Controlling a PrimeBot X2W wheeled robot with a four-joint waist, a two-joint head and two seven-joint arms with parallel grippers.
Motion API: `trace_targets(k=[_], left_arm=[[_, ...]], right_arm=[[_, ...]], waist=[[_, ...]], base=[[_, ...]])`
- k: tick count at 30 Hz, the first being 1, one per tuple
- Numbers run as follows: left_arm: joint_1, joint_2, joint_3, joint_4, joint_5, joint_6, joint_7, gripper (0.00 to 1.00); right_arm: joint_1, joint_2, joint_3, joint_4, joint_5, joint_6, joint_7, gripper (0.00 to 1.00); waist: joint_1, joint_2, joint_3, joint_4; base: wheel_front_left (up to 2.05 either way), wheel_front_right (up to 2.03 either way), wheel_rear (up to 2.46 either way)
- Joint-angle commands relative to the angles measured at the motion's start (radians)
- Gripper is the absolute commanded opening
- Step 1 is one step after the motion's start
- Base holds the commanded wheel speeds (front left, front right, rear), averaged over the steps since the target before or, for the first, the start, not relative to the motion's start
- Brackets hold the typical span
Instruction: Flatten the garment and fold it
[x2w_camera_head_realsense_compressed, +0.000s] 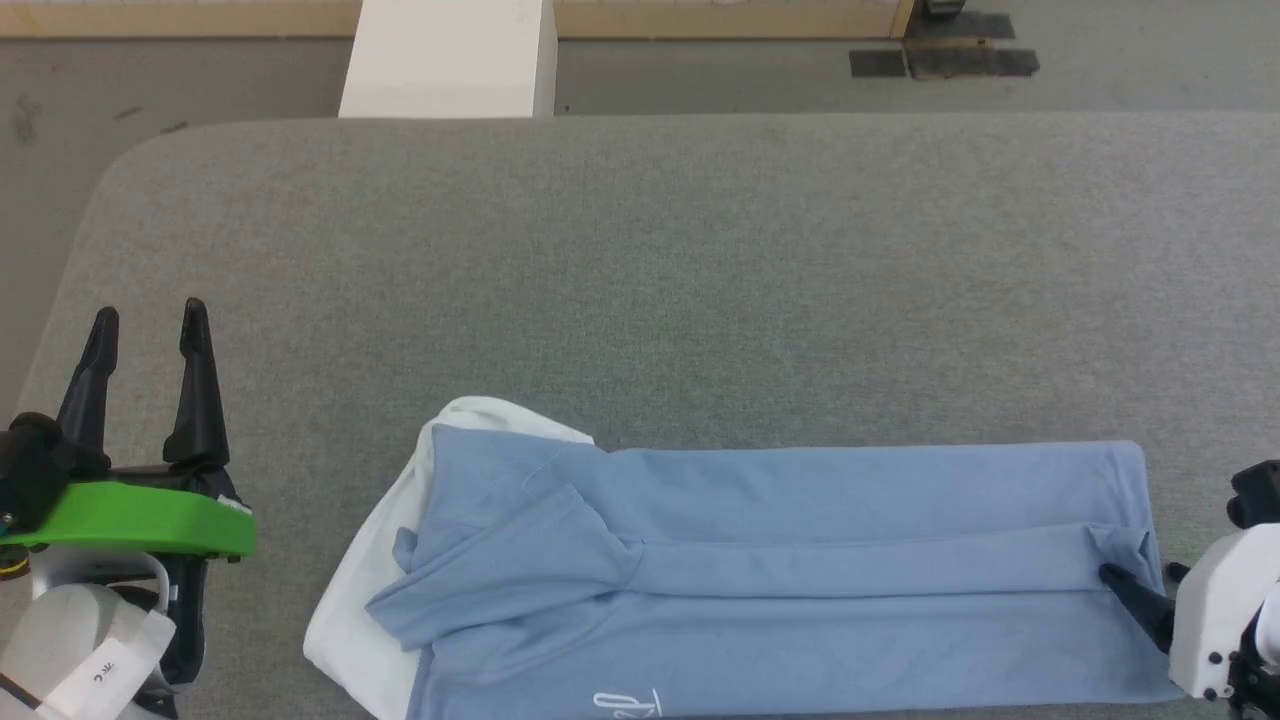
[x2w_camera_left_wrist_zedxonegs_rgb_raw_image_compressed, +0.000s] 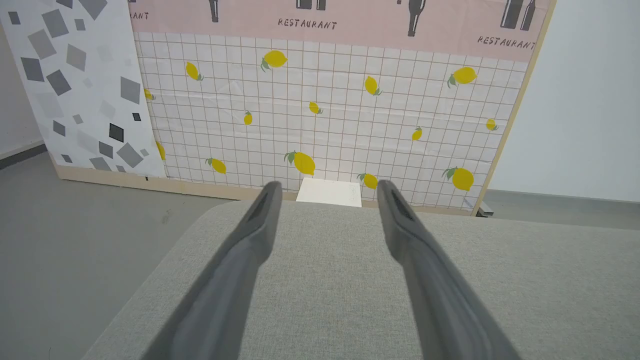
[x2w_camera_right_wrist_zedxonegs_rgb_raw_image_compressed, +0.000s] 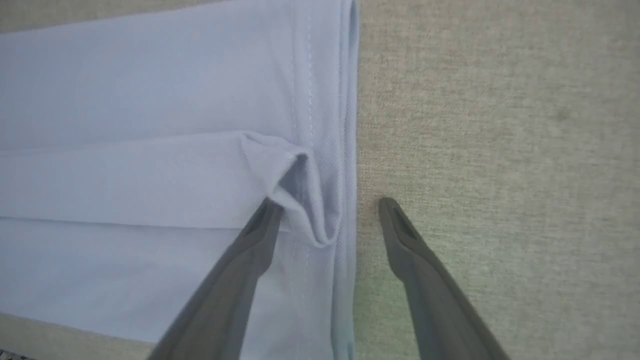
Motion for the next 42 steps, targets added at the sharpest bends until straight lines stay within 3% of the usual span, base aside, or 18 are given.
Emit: trace_targets(k=[1, 14, 15, 17, 23, 37, 42], left_arm=[[-0.01, -0.011, 0.009, 0.001, 0.011, -0.008, -0.008, 1.0], [0.0, -0.07, 0.06, 0.022, 0.052, -0.054, -0.009, 1.0], [0.001, -0.071, 0.058, 0.029, 0.052, -0.056, -0.009, 1.0], [0.0, -0.077, 0.062, 0.031, 0.054, -0.061, -0.009, 1.0], [0.004, -0.09, 0.068, 0.037, 0.053, -0.071, -0.009, 1.0], [-0.002, -0.09, 0.071, 0.041, 0.048, -0.089, -0.008, 1.0], [-0.003, -0.092, 0.07, 0.047, 0.047, -0.09, -0.008, 1.0]], right_arm=[[-0.011, 0.007, 0.01, 0.013, 0.006, -0.002, -0.009, 1.0], [-0.081, 0.014, 0.14, 0.057, 0.073, -0.002, 0.102, 1.0], [-0.081, 0.012, 0.139, 0.06, 0.072, -0.002, 0.113, 0.45], [-0.08, 0.009, 0.129, 0.065, 0.069, -0.002, 0.139, 0.0], [-0.072, -0.012, 0.061, 0.063, 0.009, -0.002, 0.179, 0.0], [-0.06, -0.009, -0.267, 0.05, -0.241, -0.002, 0.243, 0.0], [-0.061, 0.013, -0.285, -0.005, -0.3, -0.002, 0.302, 0.0]], waist=[[0.0001, 0.0039, 0.02, 0.005], [0.0001, 0.0039, 0.03, 0.019], [0.0001, 0.0039, 0.028, 0.02], [0.0001, 0.0039, 0.024, 0.024], [0.0001, 0.0039, 0.022, 0.031], [0.0001, 0.0039, 0.041, 0.027], [0.0001, 0.0039, 0.035, 0.019]], base=[[0.0, 0.0, 0.0], [0.0, 0.0, 0.0], [0.0, 0.0, 0.0], [0.0, 0.0, 0.0], [0.0, 0.0, 0.0], [0.0, 0.0, 0.0], [0.0, 0.0, 0.0]])
